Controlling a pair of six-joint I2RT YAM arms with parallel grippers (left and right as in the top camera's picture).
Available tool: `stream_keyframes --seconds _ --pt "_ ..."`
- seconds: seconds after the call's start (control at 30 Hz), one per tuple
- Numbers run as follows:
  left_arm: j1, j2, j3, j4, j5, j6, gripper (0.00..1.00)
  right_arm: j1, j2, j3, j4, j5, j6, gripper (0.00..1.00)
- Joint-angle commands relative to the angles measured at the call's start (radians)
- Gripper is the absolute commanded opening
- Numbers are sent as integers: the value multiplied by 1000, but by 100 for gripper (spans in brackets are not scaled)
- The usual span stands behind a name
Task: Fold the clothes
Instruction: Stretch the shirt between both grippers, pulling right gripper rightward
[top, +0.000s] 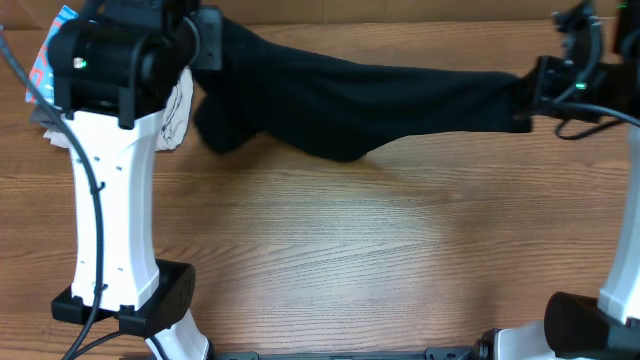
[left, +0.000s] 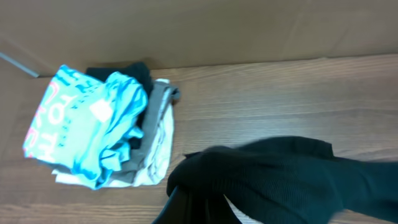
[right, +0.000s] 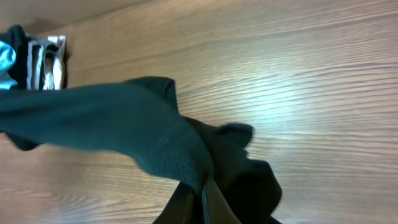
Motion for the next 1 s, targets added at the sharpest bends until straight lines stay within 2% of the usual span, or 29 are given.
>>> stream_keyframes --seconds 0.0,0.37,0.63,0.77,0.97 --pt "53 -43 27 -6 -21 -16 4 -58 -39 71 -35 -5 -8 4" --pt "97 -109 27 -32 6 -27 4 -272 -138 84 -128 -5 68 4" --pt "94 -134 27 -27 175 -32 4 -291 -146 83 -124 -60 50 4" --pt "94 -124 27 31 278 30 3 -291 -146 83 -32 -244 -97 4" --pt "94 -117 27 233 332 73 4 -291 -146 83 190 -323 -114 4"
